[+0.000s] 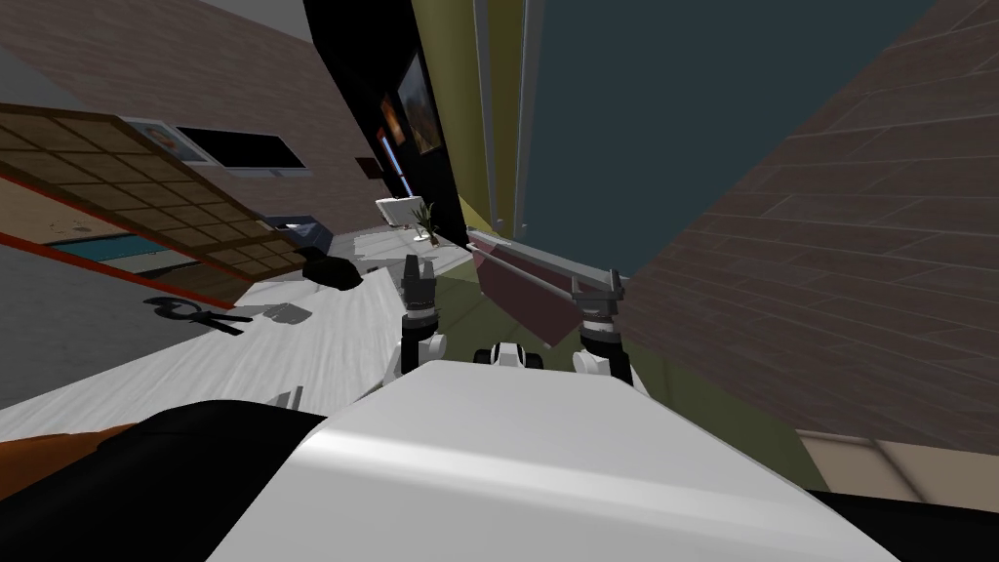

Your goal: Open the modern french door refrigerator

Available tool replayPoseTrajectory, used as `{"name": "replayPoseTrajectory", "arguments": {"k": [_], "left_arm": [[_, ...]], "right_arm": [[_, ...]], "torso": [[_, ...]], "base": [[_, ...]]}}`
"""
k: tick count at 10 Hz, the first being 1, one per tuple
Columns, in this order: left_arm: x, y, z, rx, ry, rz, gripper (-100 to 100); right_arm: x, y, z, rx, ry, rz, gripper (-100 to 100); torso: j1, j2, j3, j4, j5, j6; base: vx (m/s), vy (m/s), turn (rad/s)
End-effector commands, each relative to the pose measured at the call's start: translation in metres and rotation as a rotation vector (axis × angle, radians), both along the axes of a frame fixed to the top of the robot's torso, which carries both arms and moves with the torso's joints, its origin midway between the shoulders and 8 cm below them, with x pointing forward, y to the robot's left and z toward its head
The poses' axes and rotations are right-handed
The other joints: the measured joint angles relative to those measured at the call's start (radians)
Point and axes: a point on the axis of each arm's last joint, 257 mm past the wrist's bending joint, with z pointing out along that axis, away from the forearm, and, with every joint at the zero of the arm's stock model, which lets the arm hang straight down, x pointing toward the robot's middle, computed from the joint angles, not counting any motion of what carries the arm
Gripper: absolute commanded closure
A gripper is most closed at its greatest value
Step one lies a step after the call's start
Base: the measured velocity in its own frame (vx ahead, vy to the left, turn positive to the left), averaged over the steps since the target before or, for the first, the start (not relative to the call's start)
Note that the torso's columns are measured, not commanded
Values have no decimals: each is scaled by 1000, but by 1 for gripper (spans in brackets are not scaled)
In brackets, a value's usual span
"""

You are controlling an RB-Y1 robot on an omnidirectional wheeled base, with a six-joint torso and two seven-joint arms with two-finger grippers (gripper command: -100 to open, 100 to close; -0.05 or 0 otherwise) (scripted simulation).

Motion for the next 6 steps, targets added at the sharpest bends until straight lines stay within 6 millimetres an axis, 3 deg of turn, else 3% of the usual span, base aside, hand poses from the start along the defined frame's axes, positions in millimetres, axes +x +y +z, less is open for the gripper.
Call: {"name": "replayPoseTrajectory", "arguments": {"k": [1, 6], "left_arm": [[0, 0, 0, 0, 0, 0, 0], [0, 0, 0, 0, 0, 0, 0]], "right_arm": [[3, 5, -7, 92, 6, 73, -100], [5, 8, -12, 217, 13, 165, -100]], "torso": [[0, 0, 0, 0, 0, 0], [0, 0, 0, 0, 0, 0]], "base": [[18, -9, -100], [9, -5, -40]]}}
